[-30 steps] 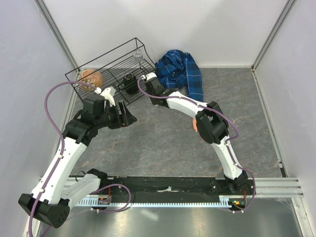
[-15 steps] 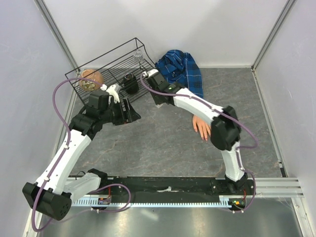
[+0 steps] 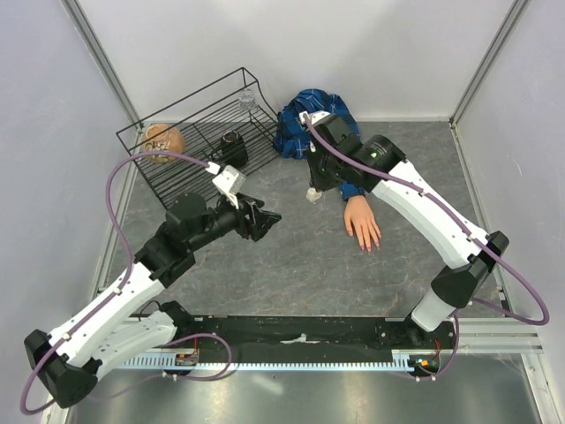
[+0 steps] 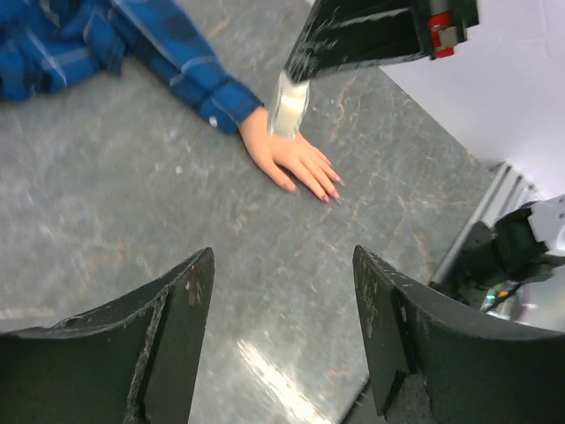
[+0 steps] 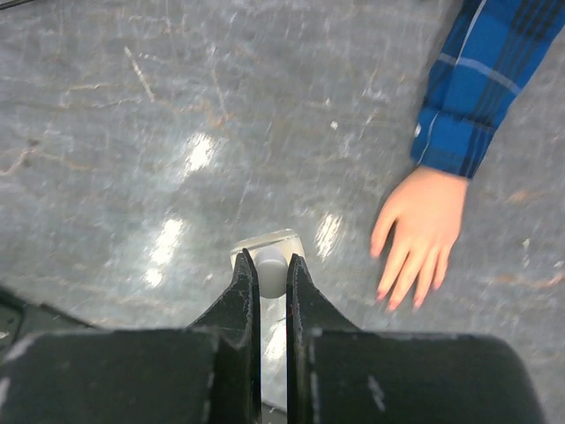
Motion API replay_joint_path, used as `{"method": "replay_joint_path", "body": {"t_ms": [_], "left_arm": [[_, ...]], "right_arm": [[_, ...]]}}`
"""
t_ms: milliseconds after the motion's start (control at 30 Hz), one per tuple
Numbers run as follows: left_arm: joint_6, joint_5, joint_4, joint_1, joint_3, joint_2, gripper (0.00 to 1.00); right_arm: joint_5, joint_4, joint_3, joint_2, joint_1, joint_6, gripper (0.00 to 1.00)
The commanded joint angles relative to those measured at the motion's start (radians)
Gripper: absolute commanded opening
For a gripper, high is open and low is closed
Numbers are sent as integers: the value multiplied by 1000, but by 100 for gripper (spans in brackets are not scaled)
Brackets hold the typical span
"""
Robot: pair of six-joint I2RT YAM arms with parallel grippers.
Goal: Paint the nails
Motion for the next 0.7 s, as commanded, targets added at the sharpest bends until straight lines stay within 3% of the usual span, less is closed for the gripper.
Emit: {"method": "replay_joint_path", "body": {"t_ms": [0, 100, 200, 500, 667], "left_arm": [[220, -152, 195, -114, -15, 39, 70], [383, -221, 252, -183, 6, 117, 66], [447, -235, 305, -210, 34, 180, 65], [501, -235, 514, -223, 40, 328, 69], [505, -205, 549, -223, 80, 398, 70]], "right_arm": [[-27, -115, 115, -22, 1, 99, 0], [8, -136, 159, -26, -5, 165, 0], [1, -142, 191, -25, -13, 209, 0], [-112, -155, 268, -5, -61, 237, 0], [-158, -155, 259, -11, -77, 208, 0]]}}
